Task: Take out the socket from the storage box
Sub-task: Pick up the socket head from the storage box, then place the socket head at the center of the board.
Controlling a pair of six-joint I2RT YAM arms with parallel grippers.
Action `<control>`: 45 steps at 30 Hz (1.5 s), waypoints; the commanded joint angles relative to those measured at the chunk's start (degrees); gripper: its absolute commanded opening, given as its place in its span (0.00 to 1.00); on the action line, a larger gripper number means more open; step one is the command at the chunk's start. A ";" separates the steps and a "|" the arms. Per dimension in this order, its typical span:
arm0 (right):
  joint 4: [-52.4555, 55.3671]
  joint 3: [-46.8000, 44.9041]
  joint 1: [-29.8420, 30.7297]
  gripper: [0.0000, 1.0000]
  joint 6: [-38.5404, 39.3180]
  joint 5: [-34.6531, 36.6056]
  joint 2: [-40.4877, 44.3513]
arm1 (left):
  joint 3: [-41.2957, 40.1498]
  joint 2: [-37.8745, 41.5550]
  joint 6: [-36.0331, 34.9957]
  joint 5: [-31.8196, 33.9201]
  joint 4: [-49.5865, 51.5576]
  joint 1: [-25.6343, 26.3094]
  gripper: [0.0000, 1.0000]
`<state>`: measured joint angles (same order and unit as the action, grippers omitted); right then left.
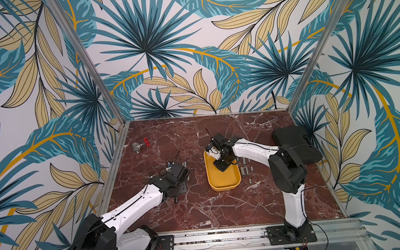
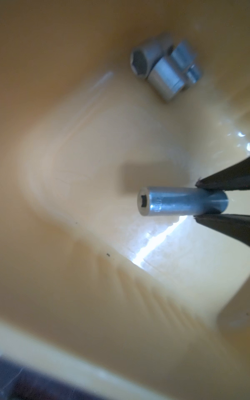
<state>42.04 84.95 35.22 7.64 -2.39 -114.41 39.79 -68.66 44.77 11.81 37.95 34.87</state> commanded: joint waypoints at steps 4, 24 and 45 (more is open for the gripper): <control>-2.81 -5.87 -3.00 0.03 -8.25 -2.33 12.56 | 2.50 -2.02 -2.14 1.24 0.45 -0.24 0.50; -4.83 -37.01 -16.04 0.01 -28.93 -2.10 33.94 | 7.41 -9.38 -5.29 -1.44 -2.97 -0.26 0.51; -4.72 -38.72 -18.79 0.09 -29.97 -1.80 26.26 | 5.82 -8.31 -4.96 -1.59 -3.50 -0.25 0.51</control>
<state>37.08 47.00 16.62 -22.09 -4.91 -87.31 44.91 -77.91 40.29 10.24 35.35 34.87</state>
